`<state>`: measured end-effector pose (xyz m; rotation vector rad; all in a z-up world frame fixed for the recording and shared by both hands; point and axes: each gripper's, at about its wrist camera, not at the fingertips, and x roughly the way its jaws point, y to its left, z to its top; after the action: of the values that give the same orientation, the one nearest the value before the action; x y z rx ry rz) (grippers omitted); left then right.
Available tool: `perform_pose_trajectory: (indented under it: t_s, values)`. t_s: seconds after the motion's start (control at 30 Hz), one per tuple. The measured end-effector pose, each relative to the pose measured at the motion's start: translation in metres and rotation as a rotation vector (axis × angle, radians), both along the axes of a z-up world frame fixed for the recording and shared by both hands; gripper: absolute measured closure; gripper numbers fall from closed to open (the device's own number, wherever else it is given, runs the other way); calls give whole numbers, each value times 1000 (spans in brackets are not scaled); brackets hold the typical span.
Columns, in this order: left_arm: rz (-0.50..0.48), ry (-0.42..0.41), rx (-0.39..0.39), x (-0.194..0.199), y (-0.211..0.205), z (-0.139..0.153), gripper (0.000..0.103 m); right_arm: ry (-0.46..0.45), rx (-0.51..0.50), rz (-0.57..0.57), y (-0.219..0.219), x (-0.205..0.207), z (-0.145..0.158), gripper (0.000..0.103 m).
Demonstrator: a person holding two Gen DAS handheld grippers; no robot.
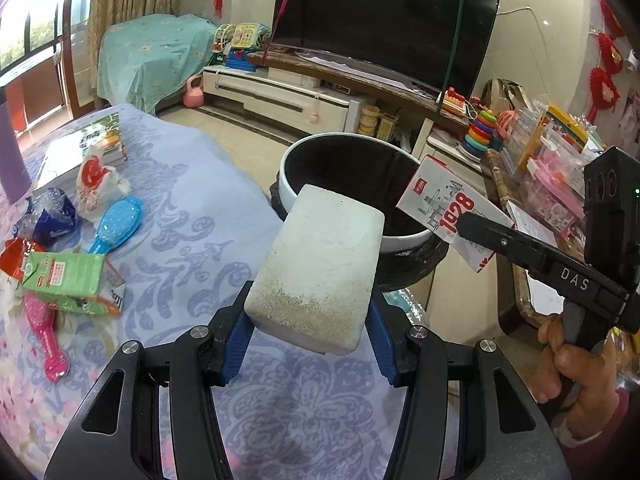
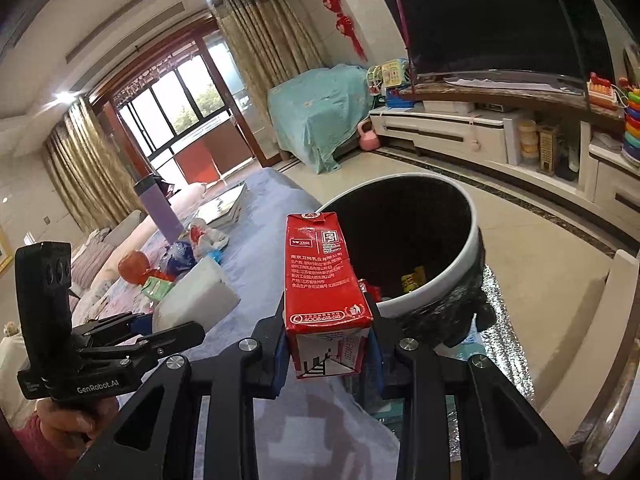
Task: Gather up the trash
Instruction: 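Carry the red carton and foam block over the black bin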
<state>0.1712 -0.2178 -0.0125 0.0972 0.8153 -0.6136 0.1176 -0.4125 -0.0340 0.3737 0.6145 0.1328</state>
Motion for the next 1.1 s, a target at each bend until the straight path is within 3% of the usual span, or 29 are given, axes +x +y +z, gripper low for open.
perform_pose_trajectory:
  t_s: [1.1]
  values:
    - [-61, 4, 43, 62, -68, 0, 51, 93, -67, -64, -38, 49, 2, 71]
